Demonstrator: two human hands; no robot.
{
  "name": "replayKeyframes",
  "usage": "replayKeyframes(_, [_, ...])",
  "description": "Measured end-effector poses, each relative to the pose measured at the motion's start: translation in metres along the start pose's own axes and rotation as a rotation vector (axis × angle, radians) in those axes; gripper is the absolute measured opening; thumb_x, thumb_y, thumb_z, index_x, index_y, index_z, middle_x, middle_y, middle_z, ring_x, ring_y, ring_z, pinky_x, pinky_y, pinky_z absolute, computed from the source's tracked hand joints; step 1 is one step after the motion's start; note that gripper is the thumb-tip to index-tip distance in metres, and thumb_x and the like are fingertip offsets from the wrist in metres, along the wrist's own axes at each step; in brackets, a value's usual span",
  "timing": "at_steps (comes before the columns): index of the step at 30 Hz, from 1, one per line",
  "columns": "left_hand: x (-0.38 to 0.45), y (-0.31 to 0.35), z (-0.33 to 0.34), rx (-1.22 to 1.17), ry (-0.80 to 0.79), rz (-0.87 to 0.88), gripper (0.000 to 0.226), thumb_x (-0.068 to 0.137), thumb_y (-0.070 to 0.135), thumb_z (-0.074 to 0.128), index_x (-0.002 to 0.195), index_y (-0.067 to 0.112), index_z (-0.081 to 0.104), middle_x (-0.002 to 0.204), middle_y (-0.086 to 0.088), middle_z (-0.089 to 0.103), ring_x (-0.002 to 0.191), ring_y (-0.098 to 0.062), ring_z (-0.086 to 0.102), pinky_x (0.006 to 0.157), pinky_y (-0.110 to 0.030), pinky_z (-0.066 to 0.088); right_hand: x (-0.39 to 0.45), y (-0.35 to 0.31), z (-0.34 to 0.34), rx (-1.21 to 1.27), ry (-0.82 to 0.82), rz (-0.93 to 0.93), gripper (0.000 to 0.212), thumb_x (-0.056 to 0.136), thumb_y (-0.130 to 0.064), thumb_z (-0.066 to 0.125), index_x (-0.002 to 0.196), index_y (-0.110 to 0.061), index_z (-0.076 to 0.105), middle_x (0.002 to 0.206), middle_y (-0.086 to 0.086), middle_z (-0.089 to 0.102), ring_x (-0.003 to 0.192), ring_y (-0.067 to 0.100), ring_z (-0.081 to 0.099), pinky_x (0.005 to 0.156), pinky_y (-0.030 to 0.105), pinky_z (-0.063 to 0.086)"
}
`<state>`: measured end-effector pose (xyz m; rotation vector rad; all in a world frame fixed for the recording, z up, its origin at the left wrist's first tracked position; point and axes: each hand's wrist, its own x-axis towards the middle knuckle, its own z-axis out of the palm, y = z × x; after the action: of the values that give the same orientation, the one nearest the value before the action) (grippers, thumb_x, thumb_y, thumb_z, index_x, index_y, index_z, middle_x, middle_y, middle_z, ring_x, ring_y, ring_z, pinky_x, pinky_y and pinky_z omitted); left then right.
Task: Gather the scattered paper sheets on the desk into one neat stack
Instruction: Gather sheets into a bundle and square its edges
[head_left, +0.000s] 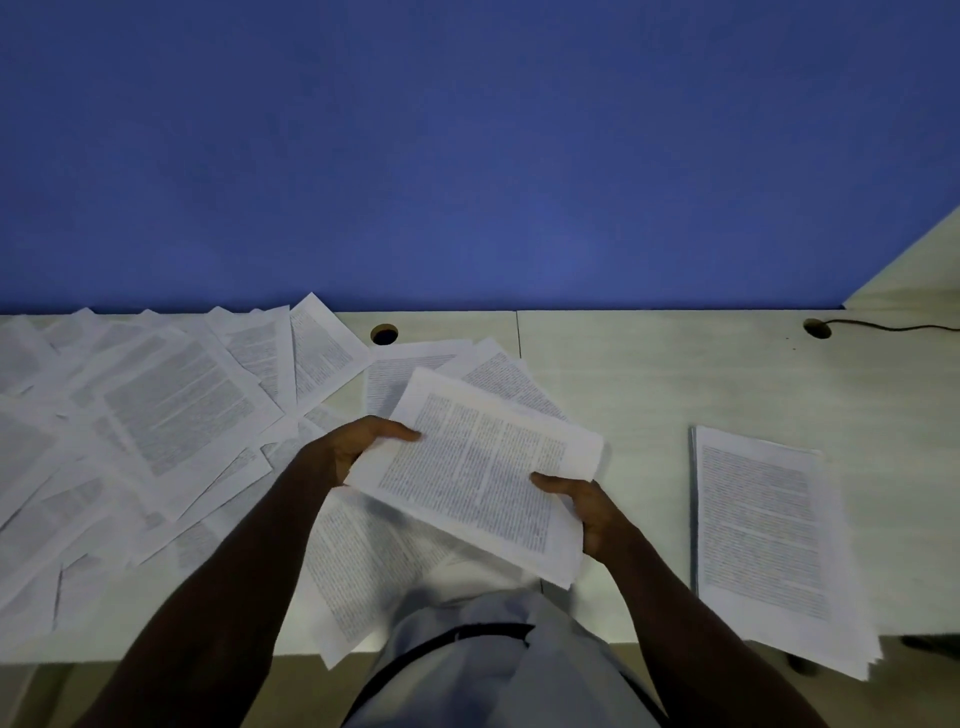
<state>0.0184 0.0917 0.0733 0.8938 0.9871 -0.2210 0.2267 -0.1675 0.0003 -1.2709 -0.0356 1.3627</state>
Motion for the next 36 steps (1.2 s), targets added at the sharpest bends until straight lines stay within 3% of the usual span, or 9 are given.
replayKeyframes(4, [0.011, -0.009, 0.032, -0.242, -0.111, 0.089, 0.036, 0.090, 0.002, 0.064, 0.126, 0.003, 0.059, 0.131, -0.026, 0.062, 0.117, -0.044, 0.063, 0.093, -0.059, 0.054, -0.011, -0.001, -0.026, 0.258, 0.162, -0.100, 0.069, 0.078, -0.008, 0.086, 0.141, -0.008, 0.057, 0.140, 0.022, 0.062, 0.128, 0.045, 0.059, 0.100, 0.066, 0.050])
replayKeyframes(8, [0.038, -0.009, 0.122, -0.131, -0.161, 0.113, 0.035, 0.088, 0.005, 0.072, 0.122, -0.001, 0.064, 0.120, -0.026, 0.068, 0.108, -0.043, 0.068, 0.080, -0.052, 0.060, -0.030, -0.001, -0.051, 0.452, 0.309, -0.266, 0.075, 0.084, -0.010, 0.082, 0.150, -0.007, 0.045, 0.149, 0.023, 0.053, 0.136, 0.046, 0.052, 0.106, 0.070, 0.043])
replayKeyframes(12, [0.068, -0.013, 0.214, 0.109, -0.244, 0.073, 0.043, 0.082, 0.018, 0.083, 0.117, 0.001, 0.065, 0.113, -0.023, 0.072, 0.104, -0.040, 0.071, 0.091, -0.057, 0.056, -0.059, 0.009, -0.107, 0.583, 0.466, -0.311, 0.062, 0.094, -0.016, 0.075, 0.149, -0.007, 0.049, 0.154, 0.020, 0.050, 0.141, 0.041, 0.049, 0.118, 0.066, 0.032])
replayKeyframes(16, [0.097, -0.026, 0.294, 0.255, -0.310, 0.136, 0.039, 0.084, 0.009, 0.079, 0.121, 0.006, 0.067, 0.116, -0.015, 0.073, 0.099, -0.032, 0.073, 0.077, -0.045, 0.062, -0.093, 0.019, -0.150, 0.650, 0.609, -0.334, 0.062, 0.091, -0.019, 0.078, 0.147, -0.011, 0.052, 0.149, 0.015, 0.056, 0.134, 0.039, 0.056, 0.113, 0.060, 0.042])
replayKeyframes(19, [0.121, -0.038, 0.339, 0.373, -0.294, 0.180, 0.045, 0.080, -0.003, 0.079, 0.121, 0.009, 0.069, 0.121, -0.010, 0.072, 0.102, -0.026, 0.072, 0.081, -0.047, 0.062, -0.128, 0.021, -0.162, 0.743, 0.746, -0.358, 0.074, 0.076, -0.017, 0.091, 0.142, -0.015, 0.059, 0.140, 0.008, 0.065, 0.127, 0.037, 0.062, 0.109, 0.060, 0.046])
replayKeyframes(23, [0.149, -0.054, 0.376, 0.518, -0.226, 0.161, 0.043, 0.077, -0.002, 0.082, 0.117, 0.010, 0.071, 0.118, -0.010, 0.073, 0.101, -0.030, 0.072, 0.082, -0.054, 0.060, -0.159, 0.031, -0.189, 0.784, 0.950, -0.369, 0.045, 0.083, 0.007, 0.076, 0.123, -0.011, 0.067, 0.125, 0.010, 0.072, 0.112, 0.034, 0.069, 0.099, 0.055, 0.055])
replayKeyframes(26, [0.163, -0.066, 0.390, 0.638, -0.135, 0.147, 0.036, 0.078, 0.002, 0.083, 0.112, 0.005, 0.073, 0.111, -0.011, 0.074, 0.096, -0.032, 0.073, 0.076, -0.055, 0.061, -0.168, 0.033, -0.207, 0.787, 1.107, -0.310, 0.056, 0.075, 0.007, 0.084, 0.126, -0.009, 0.066, 0.123, 0.011, 0.072, 0.110, 0.035, 0.069, 0.092, 0.054, 0.059])
replayKeyframes(29, [0.174, -0.075, 0.399, 0.723, -0.057, 0.157, 0.030, 0.078, 0.005, 0.084, 0.106, 0.002, 0.074, 0.108, -0.012, 0.075, 0.087, -0.032, 0.075, 0.065, -0.055, 0.062, -0.164, 0.036, -0.220, 0.765, 1.262, -0.290, 0.053, 0.073, 0.007, 0.086, 0.121, -0.004, 0.066, 0.119, 0.012, 0.071, 0.101, 0.033, 0.069, 0.074, 0.041, 0.061])
replayKeyframes(36, [0.165, -0.080, 0.392, 0.859, 0.086, 0.175, 0.040, 0.078, 0.029, 0.086, 0.098, -0.002, 0.071, 0.090, -0.017, 0.076, 0.061, -0.027, 0.074, 0.052, -0.046, 0.062, -0.153, 0.043, -0.214, 0.100, 1.801, -0.183, 0.054, 0.072, -0.006, 0.079, 0.122, -0.018, 0.064, 0.110, 0.007, 0.058, 0.107, 0.033, 0.061, 0.088, 0.052, 0.059])
